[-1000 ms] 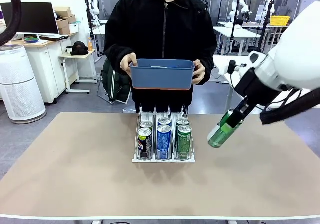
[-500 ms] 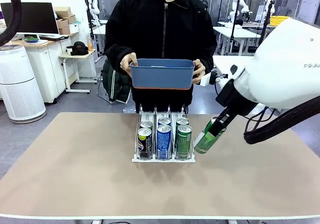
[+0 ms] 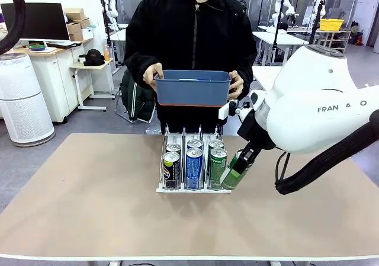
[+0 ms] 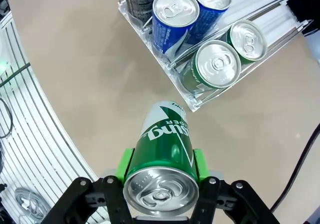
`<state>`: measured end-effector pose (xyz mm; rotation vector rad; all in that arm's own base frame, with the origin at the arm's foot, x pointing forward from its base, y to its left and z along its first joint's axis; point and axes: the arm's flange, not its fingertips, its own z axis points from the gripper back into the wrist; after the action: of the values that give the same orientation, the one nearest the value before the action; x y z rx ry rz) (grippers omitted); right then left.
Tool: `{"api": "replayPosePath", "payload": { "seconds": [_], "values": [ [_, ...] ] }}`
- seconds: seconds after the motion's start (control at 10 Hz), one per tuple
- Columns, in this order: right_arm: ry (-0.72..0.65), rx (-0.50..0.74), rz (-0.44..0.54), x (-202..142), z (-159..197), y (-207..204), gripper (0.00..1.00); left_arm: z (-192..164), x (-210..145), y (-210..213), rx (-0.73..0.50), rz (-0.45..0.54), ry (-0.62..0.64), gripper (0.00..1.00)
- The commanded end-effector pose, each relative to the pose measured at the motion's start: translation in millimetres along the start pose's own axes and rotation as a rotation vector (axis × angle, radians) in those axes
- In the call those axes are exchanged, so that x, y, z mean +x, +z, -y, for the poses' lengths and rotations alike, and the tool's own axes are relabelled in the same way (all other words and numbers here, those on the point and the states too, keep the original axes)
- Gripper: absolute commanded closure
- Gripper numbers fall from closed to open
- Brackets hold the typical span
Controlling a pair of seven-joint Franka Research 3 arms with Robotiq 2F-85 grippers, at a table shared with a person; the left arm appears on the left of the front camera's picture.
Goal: Fill the beverage cans into the dispenser.
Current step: Place the picked Sprite in the line of the Automatic Can Dispenser with the same cans.
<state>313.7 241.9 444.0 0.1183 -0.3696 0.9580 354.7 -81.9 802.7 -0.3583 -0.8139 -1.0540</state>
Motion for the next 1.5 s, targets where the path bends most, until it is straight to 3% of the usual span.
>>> {"api": "replayPosePath", "payload": {
  "seconds": [0.0, 0.1, 0.2, 0.4, 0.5, 1.0, 1.4],
  "values": [
    [0.044, -0.009, 0.042, -7.6, -1.5, -4.6, 0.82, 0.2, -0.9, -0.1, -0.011, 0.004, 0.002, 0.0],
    [-0.004, -0.01, 0.054, -3.1, -2.7, -7.2, 0.62, 0.2, -0.9, -0.1, -0.011, 0.004, 0.002, 0.0],
    [0.016, 0.0, 0.003, 0.9, -1.1, -0.8, 0.62, 0.2, -0.9, -0.1, -0.011, 0.004, 0.002, 0.0],
    [0.016, 0.0, 0.003, 0.9, -1.1, -0.8, 0.62, 0.2, -0.9, -0.1, -0.011, 0.004, 0.002, 0.0],
    [0.013, 0.001, 0.005, 0.9, -0.1, -2.6, 0.42, 0.2, -0.9, -0.1, -0.011, 0.004, 0.002, 0.0],
    [-0.01, 0.015, 0.098, 14.5, 10.5, -21.2, 0.42, 0.2, -0.9, -0.1, -0.011, 0.004, 0.002, 0.0],
    [-0.02, -0.067, 0.133, 19.7, 15.3, -34.9, 0.42, 0.2, -0.9, -0.1, -0.011, 0.004, 0.002, 0.0]
  ]
}}
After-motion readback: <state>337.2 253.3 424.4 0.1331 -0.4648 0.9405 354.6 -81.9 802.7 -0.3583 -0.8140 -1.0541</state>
